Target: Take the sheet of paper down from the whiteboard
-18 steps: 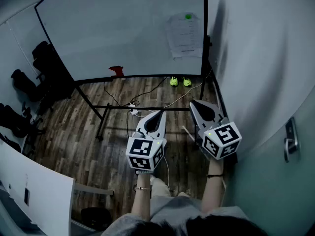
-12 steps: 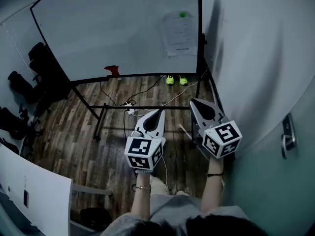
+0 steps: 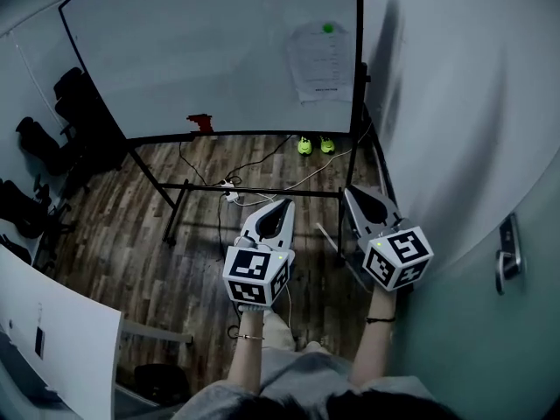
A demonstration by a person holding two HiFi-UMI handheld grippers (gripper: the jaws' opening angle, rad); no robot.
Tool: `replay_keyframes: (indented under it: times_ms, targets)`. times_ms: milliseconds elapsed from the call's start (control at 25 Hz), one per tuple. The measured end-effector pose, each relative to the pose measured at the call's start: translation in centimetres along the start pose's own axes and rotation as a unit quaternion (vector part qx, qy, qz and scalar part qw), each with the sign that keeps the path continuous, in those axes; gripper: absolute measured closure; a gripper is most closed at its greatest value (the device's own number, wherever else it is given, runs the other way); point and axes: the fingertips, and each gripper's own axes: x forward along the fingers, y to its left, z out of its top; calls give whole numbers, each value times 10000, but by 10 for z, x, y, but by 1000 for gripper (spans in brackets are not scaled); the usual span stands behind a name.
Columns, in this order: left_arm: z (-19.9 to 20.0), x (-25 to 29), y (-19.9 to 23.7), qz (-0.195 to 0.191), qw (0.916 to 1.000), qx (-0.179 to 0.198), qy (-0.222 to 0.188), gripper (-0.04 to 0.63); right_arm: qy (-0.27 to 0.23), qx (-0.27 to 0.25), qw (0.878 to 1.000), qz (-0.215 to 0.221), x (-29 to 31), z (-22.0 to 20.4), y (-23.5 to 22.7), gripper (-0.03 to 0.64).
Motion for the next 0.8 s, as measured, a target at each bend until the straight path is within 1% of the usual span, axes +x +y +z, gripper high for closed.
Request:
replay_keyframes:
  times_ms: [200,360,480,640,800]
  targets:
    - [-3,1,14,177,9998,-5,95,589,-45,145,9998,113,10,-5,1,617]
    - [-6,9,23,211,9997,-51,127,589,-54,209,9995,221,24,-8,2,617]
    - [-7,23,30,153,9998,-74,118,590,-42,198,9996,200,37,-9,-4,615]
    - [-5,53,39,13,9999,-135,92,589,-34,340,9994,108,61,-10,-16,616]
    - [5,86,46,-177,9998,-108,21,589,20,198,9997,136,85,-8,-27,617]
